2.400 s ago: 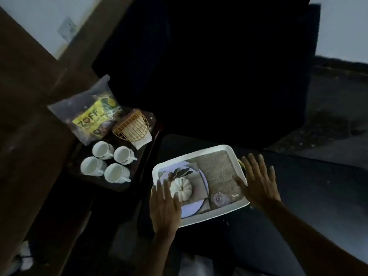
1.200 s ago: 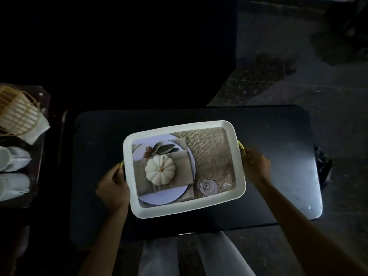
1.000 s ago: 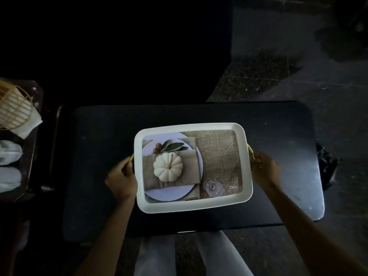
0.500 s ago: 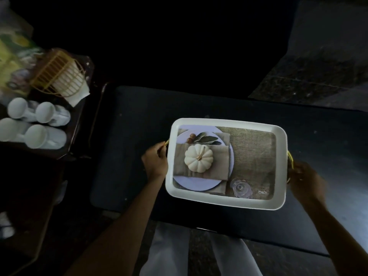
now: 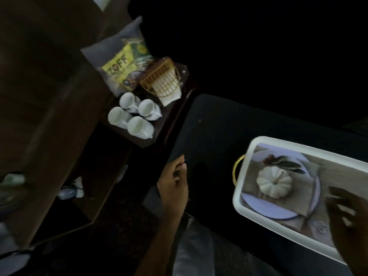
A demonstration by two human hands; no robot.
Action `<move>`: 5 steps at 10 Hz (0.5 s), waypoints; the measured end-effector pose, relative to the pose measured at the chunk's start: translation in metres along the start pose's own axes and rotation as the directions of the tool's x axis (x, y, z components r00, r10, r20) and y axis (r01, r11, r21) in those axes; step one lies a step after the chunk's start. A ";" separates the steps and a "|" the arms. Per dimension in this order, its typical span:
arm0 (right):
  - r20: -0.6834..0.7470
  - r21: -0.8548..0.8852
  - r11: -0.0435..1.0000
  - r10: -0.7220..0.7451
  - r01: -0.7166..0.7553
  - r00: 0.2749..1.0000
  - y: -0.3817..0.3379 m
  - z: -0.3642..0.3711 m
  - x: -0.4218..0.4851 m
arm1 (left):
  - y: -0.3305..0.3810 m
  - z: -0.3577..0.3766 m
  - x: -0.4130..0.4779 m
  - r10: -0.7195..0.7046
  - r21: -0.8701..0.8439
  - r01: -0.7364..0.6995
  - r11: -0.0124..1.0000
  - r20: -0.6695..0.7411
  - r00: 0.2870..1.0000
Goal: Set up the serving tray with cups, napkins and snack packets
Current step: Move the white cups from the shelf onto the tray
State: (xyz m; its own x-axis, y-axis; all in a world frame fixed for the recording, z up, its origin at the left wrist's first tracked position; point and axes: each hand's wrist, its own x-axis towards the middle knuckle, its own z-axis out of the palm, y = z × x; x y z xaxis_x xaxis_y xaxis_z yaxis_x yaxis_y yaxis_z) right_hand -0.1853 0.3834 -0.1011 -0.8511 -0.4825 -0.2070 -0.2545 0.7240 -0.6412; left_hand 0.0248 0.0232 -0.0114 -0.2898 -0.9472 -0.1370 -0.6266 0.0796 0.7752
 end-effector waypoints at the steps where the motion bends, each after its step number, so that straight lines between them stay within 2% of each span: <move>1: -0.031 0.117 0.993 -0.011 0.014 0.999 -0.144 0.055 -0.006 | -0.013 -0.051 0.025 -0.024 -0.031 0.020 0.999 -0.115 0.993; 2: 0.073 0.270 0.961 -0.077 0.055 0.994 -0.229 0.089 0.007 | -0.038 -0.079 0.062 -0.128 -0.114 0.107 0.988 -0.198 0.972; 3: 0.091 0.308 0.946 -0.135 0.100 0.987 -0.295 0.148 0.019 | -0.061 -0.094 0.103 -0.215 -0.180 0.178 0.967 -0.213 0.953; 4: 0.147 0.347 0.929 -0.188 0.127 0.971 -0.354 0.204 0.042 | -0.079 -0.100 0.137 -0.262 -0.268 0.209 0.940 -0.178 0.948; 5: 0.164 0.372 0.918 -0.211 0.138 0.964 -0.389 0.247 0.060 | -0.087 -0.102 0.162 -0.247 -0.294 0.208 0.933 -0.102 0.964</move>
State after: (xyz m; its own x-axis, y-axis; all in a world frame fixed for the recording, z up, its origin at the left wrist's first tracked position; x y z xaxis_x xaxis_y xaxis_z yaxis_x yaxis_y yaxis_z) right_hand -0.0239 -0.0485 -0.0463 -0.6913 -0.6984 -0.1853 -0.1799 0.4147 -0.8920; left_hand 0.1060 -0.1692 -0.0376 -0.0509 -0.9641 -0.2607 -0.4321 -0.2141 0.8760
